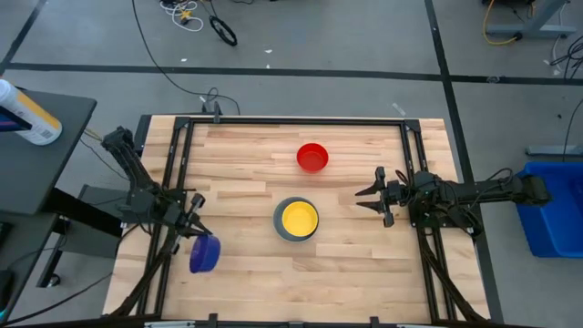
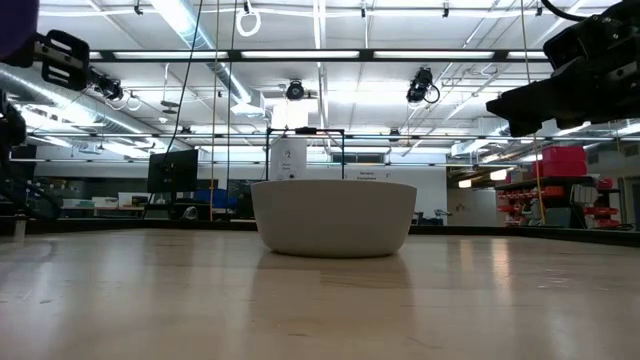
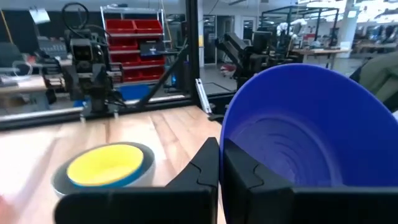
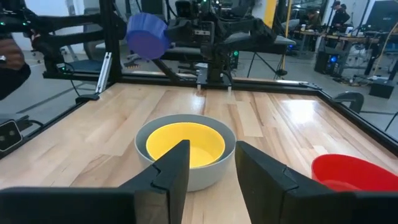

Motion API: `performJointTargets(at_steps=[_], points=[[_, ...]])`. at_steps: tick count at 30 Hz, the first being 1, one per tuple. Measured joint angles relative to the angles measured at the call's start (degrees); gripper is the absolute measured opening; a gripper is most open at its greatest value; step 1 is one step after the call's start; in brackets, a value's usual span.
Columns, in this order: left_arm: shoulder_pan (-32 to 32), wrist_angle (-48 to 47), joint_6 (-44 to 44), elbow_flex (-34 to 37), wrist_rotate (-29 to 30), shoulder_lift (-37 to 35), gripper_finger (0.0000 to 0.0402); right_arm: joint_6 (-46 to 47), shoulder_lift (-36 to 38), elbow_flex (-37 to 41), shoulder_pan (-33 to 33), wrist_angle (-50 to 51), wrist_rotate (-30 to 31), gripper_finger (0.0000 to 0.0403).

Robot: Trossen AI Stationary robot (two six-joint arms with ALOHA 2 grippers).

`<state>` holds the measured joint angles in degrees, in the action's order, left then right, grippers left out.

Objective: Nest bowls inside each other
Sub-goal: Stack the dark blue bowl on the yellow bowl

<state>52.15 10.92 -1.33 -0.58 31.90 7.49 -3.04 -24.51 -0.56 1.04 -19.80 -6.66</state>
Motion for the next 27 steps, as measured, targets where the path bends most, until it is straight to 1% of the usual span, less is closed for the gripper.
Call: performJointTargets(at_steps=[3, 8, 12, 17, 19, 22, 25, 27], points=[[-3.3, -0.3, -1.0, 0.0, -3.0, -0.4, 0.0005, -0.4, 0.0, 0.0, 0.0, -0.2, 0.0, 0.0146], [-11.6, -0.6, -0.8, 0.0, -9.6, -0.4, 0.0005, -0.9, 0.0, 0.0, 0.0, -0.7, 0.0, 0.0157], [-19.4, -1.0, -0.6, 0.0, -16.7, -0.4, 0.0005, -1.3, 0.0, 0.0, 0.0, -1.0, 0.0, 0.0165], [-30.4, -2.5, 0.8, 0.1, -24.0, 0.4, 0.0005, -1.3, 0.0, 0.0, 0.0, -1.0, 0.0, 0.0174], [-34.9, -2.0, 0.9, 0.1, -27.7, 1.4, 0.0005, -1.3, 0.0, 0.0, 0.0, -1.0, 0.0, 0.0177], [-41.4, 1.6, 1.2, 0.1, -33.8, 4.0, 0.0005, -1.3, 0.0, 0.0, 0.0, -1.0, 0.0, 0.0182], [-47.7, 6.1, 1.6, 0.1, -39.9, 8.1, 0.0005, -1.3, 0.0, 0.0, 0.0, -1.0, 0.0, 0.0188], [-51.6, 7.3, 2.2, -0.4, -43.1, 11.5, 0.0005, -1.3, 0.0, 0.0, 0.0, -1.0, 0.0, 0.0192]])
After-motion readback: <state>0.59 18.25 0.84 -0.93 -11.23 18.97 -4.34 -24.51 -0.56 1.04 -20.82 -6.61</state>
